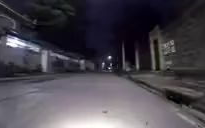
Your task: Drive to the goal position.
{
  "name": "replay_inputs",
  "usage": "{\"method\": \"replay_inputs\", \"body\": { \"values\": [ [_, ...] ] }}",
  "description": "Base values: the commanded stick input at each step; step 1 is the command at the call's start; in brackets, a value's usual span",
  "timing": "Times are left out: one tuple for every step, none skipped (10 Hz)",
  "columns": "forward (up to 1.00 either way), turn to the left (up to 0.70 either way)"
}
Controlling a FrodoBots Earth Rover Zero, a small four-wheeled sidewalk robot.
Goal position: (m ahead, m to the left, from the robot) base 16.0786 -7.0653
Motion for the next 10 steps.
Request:
{"method": "replay_inputs", "body": {
  "values": [
    [0.5, 0.0],
    [0.5, 0.0],
    [0.5, 0.0],
    [0.5, 0.0],
    [0.5, 0.0],
    [0.5, 0.0],
    [0.5, 0.0],
    [0.5, 0.0],
    [0.5, 0.0],
    [0.5, 0.0]
  ]
}}
